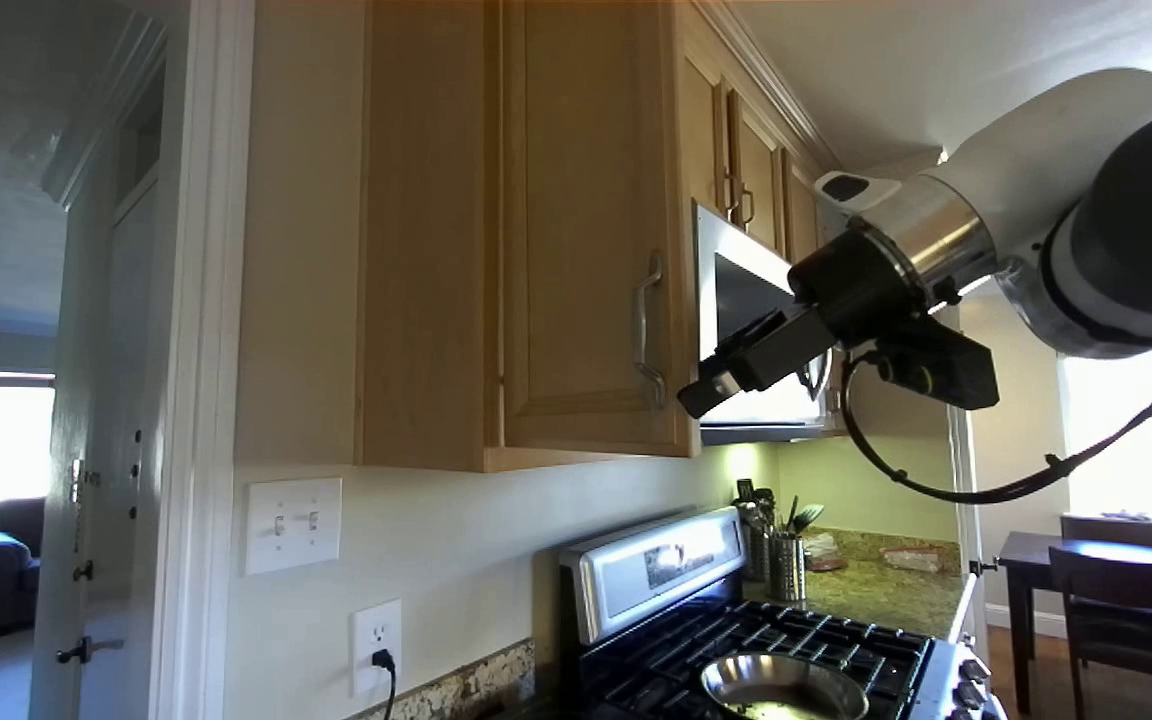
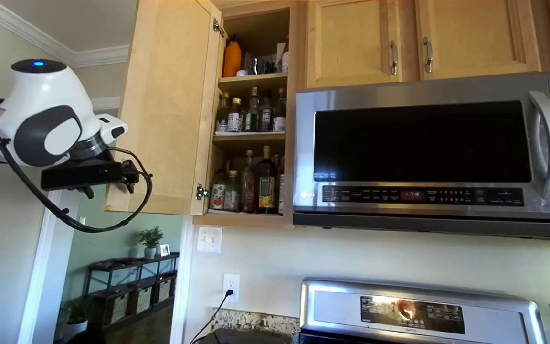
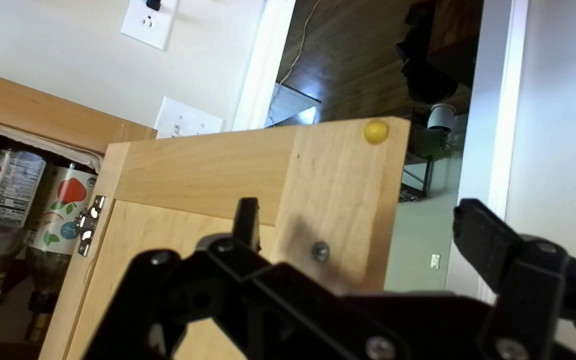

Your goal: Close the cupboard

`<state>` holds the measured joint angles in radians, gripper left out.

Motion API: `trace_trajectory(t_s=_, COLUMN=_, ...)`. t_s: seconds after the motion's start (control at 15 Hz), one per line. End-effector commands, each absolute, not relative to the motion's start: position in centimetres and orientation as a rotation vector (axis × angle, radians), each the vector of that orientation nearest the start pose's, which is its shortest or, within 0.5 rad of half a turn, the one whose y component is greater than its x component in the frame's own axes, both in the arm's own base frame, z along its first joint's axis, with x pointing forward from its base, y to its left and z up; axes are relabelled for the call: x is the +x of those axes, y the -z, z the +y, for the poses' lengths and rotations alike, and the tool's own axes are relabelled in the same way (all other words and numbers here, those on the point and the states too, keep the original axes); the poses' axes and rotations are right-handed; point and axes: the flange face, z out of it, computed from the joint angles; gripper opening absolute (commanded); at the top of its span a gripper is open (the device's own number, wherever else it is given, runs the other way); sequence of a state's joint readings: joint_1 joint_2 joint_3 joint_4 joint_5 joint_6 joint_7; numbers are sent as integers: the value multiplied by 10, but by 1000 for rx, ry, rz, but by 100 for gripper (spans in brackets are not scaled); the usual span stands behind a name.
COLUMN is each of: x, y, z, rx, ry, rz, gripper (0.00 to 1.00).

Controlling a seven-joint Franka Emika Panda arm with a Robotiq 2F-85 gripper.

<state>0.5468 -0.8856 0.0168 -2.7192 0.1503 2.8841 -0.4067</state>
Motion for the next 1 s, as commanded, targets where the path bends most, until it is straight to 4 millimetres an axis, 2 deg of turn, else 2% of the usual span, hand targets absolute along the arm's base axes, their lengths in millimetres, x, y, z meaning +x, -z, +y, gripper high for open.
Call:
trace_trajectory(t_s=0.0, x=300, y=-603, z=170, rx=-2350, ry=1520, rz=-1023, gripper=100)
trace_trajectory(t_s=0.53, x=306, y=-607, z=146, rx=-2382, ry=1606, rz=-1034, gripper=100)
trace_trajectory(t_s=0.8, x=309, y=-608, z=125, rx=-2433, ry=1637, rz=-1024, gripper=100)
trace_trajectory(t_s=0.93, x=310, y=-609, z=107, rx=-2474, ry=1656, rz=-998, gripper=100)
